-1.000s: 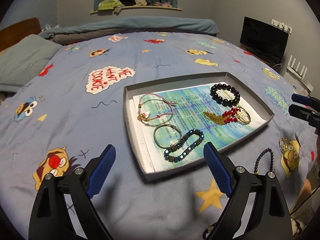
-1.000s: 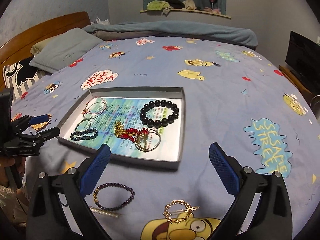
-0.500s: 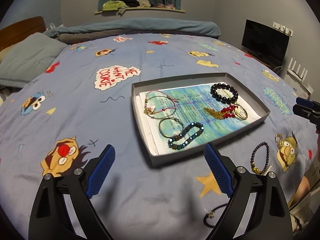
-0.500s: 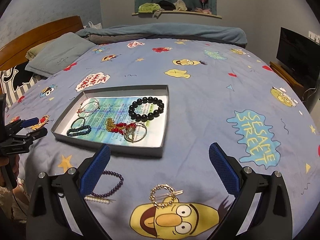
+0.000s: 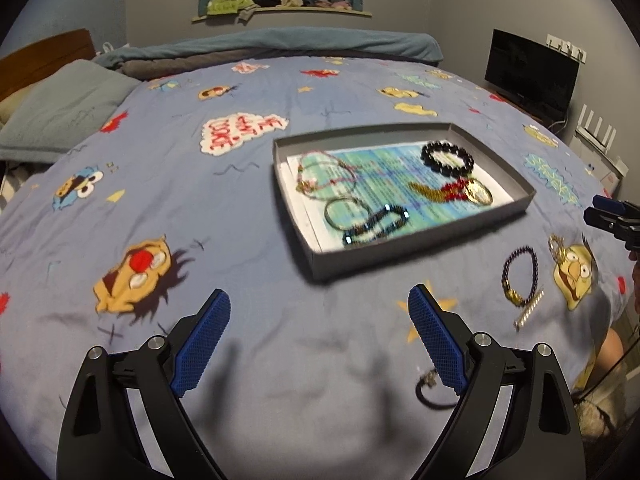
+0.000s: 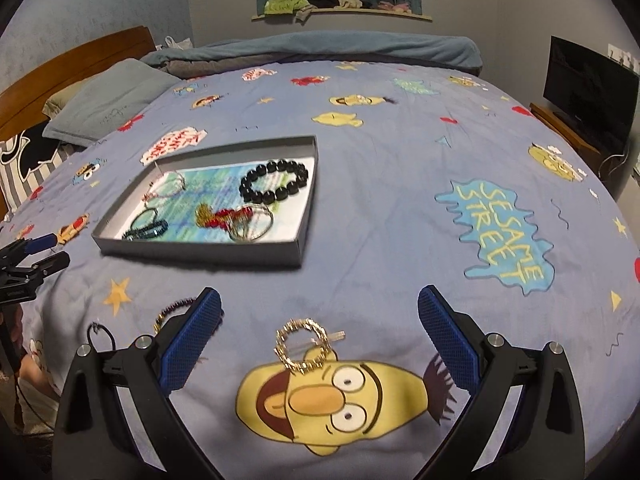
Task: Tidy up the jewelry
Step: 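Grasp the black cord bracelet with the left tool while the right tool grasps the gold ring clip again, then carry the cord bracelet and gold clip into the tray and open both tools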
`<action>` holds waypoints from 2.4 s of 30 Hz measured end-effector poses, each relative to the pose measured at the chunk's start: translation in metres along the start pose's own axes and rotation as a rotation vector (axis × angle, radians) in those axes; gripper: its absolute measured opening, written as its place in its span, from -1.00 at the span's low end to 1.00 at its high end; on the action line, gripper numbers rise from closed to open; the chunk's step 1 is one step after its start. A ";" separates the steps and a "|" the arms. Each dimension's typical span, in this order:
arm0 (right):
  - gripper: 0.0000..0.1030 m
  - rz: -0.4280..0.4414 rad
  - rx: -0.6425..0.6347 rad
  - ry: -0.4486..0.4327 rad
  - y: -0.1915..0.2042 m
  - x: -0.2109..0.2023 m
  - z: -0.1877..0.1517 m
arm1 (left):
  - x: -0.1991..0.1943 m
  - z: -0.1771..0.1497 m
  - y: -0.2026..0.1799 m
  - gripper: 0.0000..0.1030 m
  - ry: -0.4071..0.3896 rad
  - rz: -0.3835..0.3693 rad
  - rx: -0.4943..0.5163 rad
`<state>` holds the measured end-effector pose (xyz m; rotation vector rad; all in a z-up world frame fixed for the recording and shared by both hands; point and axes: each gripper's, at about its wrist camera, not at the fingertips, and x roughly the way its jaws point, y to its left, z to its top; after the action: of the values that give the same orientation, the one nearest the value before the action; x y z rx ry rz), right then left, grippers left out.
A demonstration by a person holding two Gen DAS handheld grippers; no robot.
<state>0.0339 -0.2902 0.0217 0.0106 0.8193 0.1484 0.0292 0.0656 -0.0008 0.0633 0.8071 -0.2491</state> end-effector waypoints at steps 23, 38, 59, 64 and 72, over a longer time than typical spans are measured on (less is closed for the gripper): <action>0.89 0.026 -0.014 0.092 0.006 0.023 -0.043 | 0.014 -0.053 -0.054 0.18 0.119 -0.155 0.110; 0.23 -0.029 -0.061 0.054 0.015 0.041 -0.042 | 0.019 -0.059 -0.060 -0.48 0.137 -0.155 0.183; -0.20 0.001 -0.099 -0.027 0.023 0.018 -0.015 | -0.011 -0.025 -0.051 -0.75 -0.022 -0.159 0.185; -0.20 0.013 -0.133 -0.072 0.032 0.014 0.012 | -0.020 -0.002 -0.045 -0.75 -0.071 -0.156 0.176; -0.20 0.091 -0.148 -0.087 0.053 0.032 0.061 | -0.009 0.051 -0.034 -0.75 -0.130 -0.167 0.145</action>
<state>0.0938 -0.2304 0.0437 -0.0849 0.7198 0.2926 0.0513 0.0267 0.0422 0.1154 0.6643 -0.4647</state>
